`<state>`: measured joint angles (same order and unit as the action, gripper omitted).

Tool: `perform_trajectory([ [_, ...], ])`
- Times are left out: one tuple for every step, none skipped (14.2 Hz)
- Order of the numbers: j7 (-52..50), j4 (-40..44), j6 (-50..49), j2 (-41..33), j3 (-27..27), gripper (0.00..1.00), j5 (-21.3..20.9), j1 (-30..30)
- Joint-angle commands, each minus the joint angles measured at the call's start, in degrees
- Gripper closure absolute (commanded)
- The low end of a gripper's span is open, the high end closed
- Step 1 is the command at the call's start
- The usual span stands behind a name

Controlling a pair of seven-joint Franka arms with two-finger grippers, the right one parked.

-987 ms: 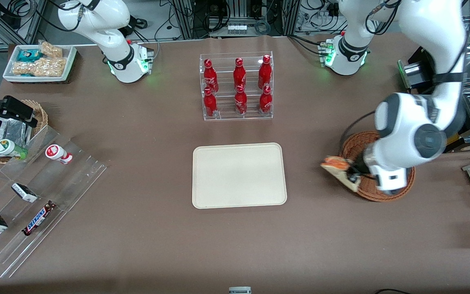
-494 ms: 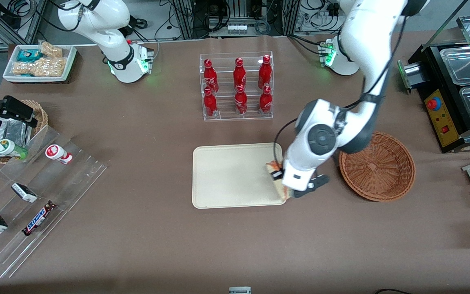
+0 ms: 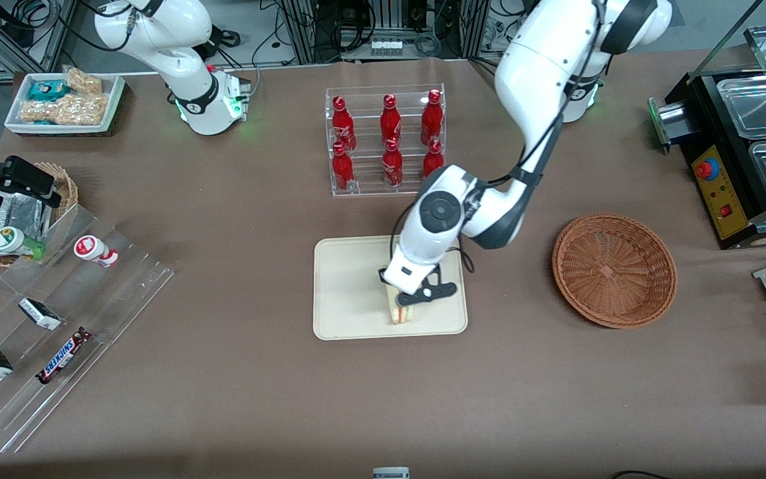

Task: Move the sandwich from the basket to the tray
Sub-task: 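Carry the sandwich with the left gripper over the cream tray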

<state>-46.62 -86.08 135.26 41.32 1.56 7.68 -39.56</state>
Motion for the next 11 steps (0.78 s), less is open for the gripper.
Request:
perform_trajectory([
  [3.81, 1.53, 0.01, 0.60, -0.77, 0.90, -0.74, -1.66],
  [4.08, 1.53, -0.08, 0.60, -0.77, 0.90, -0.74, -1.66],
  [4.26, 1.53, -0.17, 0.60, -0.77, 0.90, -0.74, -1.75],
  [4.43, 1.18, -0.25, 0.60, -0.77, 0.90, -0.74, -1.75],
  [4.44, 0.74, -0.17, 0.69, -0.77, 0.88, -0.74, -1.75],
  [4.35, 0.74, -0.17, 0.77, -0.77, 0.80, -0.74, -1.83],
  [3.48, 0.91, -0.08, 1.30, -0.77, 0.63, -0.39, -1.83],
  [2.95, 1.09, -0.08, 1.21, -0.77, 0.26, 0.22, -1.83],
  [1.99, 1.26, -0.25, 0.69, -0.77, 0.00, 0.23, -1.75],
  [1.45, 1.35, -0.43, -0.10, -0.77, 0.00, 0.31, -1.40],
  [1.80, 1.35, -1.21, -1.67, -0.77, 0.00, 0.31, -1.05],
])
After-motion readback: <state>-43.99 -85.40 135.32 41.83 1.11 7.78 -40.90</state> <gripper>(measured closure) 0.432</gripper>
